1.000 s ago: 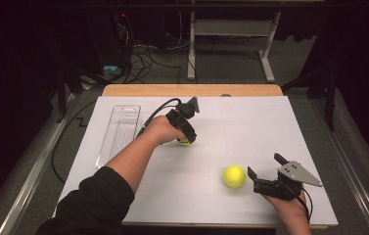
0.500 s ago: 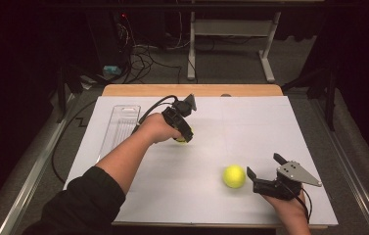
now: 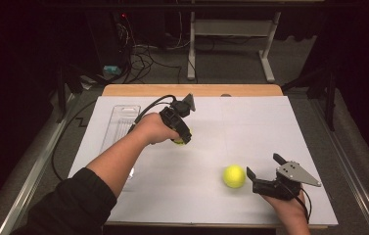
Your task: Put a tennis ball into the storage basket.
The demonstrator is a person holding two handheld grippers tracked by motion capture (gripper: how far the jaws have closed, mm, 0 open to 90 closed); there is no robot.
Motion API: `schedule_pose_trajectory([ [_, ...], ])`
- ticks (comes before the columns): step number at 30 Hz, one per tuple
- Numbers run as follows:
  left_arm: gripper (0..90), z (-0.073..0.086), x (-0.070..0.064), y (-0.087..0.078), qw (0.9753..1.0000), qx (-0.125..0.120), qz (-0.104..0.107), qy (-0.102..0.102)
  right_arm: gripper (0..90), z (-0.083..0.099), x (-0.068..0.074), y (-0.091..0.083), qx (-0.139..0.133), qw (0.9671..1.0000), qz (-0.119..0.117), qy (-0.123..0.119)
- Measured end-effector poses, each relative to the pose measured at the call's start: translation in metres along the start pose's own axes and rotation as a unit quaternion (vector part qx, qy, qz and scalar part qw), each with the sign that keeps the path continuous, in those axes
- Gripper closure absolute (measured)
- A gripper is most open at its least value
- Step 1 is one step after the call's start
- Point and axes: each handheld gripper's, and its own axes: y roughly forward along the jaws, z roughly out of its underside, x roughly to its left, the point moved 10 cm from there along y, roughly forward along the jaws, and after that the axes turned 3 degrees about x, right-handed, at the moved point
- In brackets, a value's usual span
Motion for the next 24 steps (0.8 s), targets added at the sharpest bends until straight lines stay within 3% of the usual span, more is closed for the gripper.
schedule_pose_trajectory([
  [24,27.3,0.013,0.009,-0.013,0.9999,0.004,0.0,-0.013,0.0,0.0,0.0,0.0,0.001,1.0,0.001,-0.001],
])
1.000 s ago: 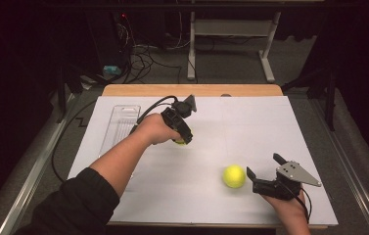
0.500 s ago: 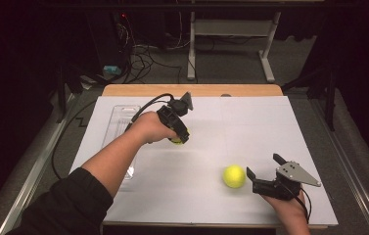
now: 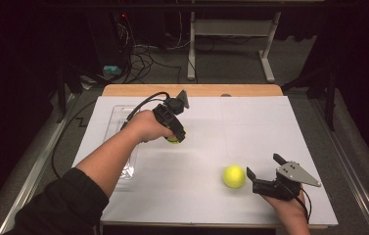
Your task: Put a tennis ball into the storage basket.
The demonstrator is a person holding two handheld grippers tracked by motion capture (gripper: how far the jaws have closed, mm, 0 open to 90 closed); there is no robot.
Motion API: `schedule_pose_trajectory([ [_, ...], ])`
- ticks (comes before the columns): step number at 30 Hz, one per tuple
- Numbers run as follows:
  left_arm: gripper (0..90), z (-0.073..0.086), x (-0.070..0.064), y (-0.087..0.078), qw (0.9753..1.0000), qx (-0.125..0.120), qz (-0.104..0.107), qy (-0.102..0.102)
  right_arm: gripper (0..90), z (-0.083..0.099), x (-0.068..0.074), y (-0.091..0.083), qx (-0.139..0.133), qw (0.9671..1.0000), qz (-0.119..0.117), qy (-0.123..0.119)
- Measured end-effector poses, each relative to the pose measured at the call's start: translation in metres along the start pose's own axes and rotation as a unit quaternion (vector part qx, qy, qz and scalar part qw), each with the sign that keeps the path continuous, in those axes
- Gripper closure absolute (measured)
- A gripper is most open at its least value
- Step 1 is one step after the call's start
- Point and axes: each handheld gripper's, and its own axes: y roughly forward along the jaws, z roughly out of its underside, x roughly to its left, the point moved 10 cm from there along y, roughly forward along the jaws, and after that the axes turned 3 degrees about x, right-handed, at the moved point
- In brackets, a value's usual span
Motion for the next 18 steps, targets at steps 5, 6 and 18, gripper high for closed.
schedule_pose_trajectory([
  [5,27.3,0.004,0.004,-0.003,1.0,0.003,0.005,-0.006,0.0,0.0,0.0,0.0,0.001,1.0,0.0,0.0],
  [6,27.3,0.005,0.005,-0.004,1.0,0.001,0.004,-0.007,0.0,0.0,0.0,0.0,0.001,1.0,0.0,0.001],
  [18,27.4,0.014,0.016,-0.012,0.9998,0.0,0.005,-0.02,0.0,0.0,0.001,0.0,0.001,1.0,0.0,-0.001],
])
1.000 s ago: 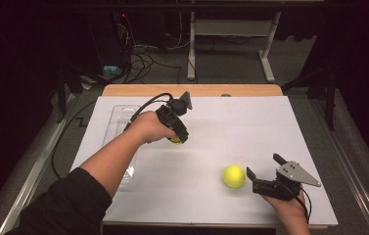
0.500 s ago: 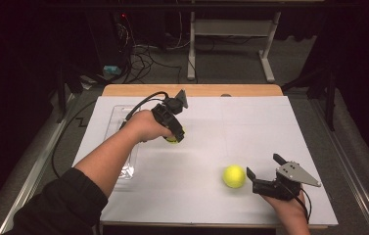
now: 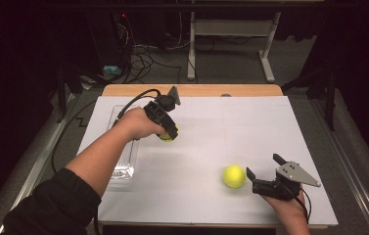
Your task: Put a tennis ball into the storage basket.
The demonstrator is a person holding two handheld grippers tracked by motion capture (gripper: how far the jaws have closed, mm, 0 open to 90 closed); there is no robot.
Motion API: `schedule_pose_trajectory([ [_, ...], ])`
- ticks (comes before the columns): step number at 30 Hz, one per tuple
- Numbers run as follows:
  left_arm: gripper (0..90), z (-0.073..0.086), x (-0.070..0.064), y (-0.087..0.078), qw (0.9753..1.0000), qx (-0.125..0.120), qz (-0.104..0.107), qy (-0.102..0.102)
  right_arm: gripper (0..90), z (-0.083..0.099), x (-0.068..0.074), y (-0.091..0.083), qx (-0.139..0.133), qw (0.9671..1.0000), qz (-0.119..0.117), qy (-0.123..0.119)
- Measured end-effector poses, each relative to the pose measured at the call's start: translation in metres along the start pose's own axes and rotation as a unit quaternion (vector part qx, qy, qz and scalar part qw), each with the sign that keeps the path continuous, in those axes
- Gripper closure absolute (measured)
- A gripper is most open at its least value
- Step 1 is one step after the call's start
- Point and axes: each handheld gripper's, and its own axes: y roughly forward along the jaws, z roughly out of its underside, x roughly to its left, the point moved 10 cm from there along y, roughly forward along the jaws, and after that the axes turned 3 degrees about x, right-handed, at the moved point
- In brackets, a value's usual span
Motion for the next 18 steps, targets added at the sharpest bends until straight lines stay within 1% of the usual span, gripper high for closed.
schedule_pose_trajectory([
  [1,27.4,0.001,0.0,-0.001,1.0,0.001,0.002,0.001,0.0,0.0,0.0,0.0,0.0,1.0,0.0,0.0],
  [6,27.4,0.004,0.006,-0.004,1.0,-0.001,0.0,-0.004,0.0,0.0,0.0,0.0,0.001,1.0,0.001,0.0],
  [18,27.4,0.014,0.022,-0.012,0.9997,-0.005,-0.006,-0.022,0.0,0.0,0.0,0.0,0.0,1.0,0.0,0.0],
])
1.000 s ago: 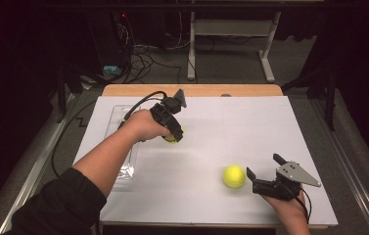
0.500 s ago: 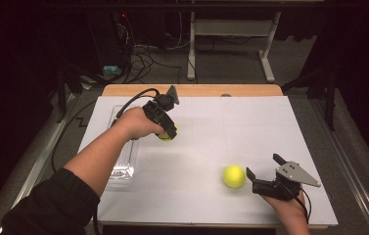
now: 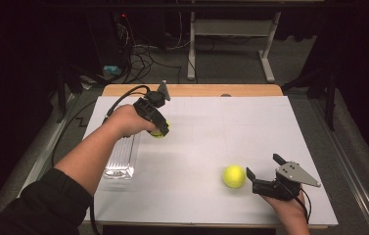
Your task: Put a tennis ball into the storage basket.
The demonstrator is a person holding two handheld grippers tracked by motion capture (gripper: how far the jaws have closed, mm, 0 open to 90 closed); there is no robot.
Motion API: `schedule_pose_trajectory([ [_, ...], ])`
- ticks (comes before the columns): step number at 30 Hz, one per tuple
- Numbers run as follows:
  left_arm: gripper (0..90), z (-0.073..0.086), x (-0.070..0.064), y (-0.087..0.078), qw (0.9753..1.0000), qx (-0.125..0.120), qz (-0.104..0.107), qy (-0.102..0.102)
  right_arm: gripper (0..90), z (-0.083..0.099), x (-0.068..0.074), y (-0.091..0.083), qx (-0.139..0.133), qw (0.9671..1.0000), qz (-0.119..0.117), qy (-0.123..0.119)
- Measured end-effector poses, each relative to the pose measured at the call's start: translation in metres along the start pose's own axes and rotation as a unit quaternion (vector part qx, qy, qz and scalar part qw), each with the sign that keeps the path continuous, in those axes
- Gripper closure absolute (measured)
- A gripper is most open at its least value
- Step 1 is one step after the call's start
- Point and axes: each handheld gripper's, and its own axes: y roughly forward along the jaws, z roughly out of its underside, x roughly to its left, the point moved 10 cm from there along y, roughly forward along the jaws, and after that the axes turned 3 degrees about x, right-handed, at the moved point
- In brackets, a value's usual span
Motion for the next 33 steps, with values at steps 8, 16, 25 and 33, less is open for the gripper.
schedule_pose_trajectory([
  [8,27.4,0.006,0.01,-0.004,0.9999,-0.001,-0.002,-0.011,0.0,0.0,0.0,0.0,-0.001,1.0,0.0,0.001],
  [16,27.4,0.012,0.021,-0.009,0.9997,-0.005,-0.006,-0.024,0.0,0.0,0.0,0.0,-0.001,1.0,0.001,0.001],
  [25,27.4,0.019,0.033,-0.014,0.9992,-0.009,-0.005,-0.039,0.0,0.0,0.0,0.0,0.0,1.0,0.001,0.0],
  [33,27.4,0.027,0.046,-0.015,0.9985,-0.008,-0.013,-0.053,0.0,0.0,0.0,0.0,0.0,1.0,0.001,0.0],
])
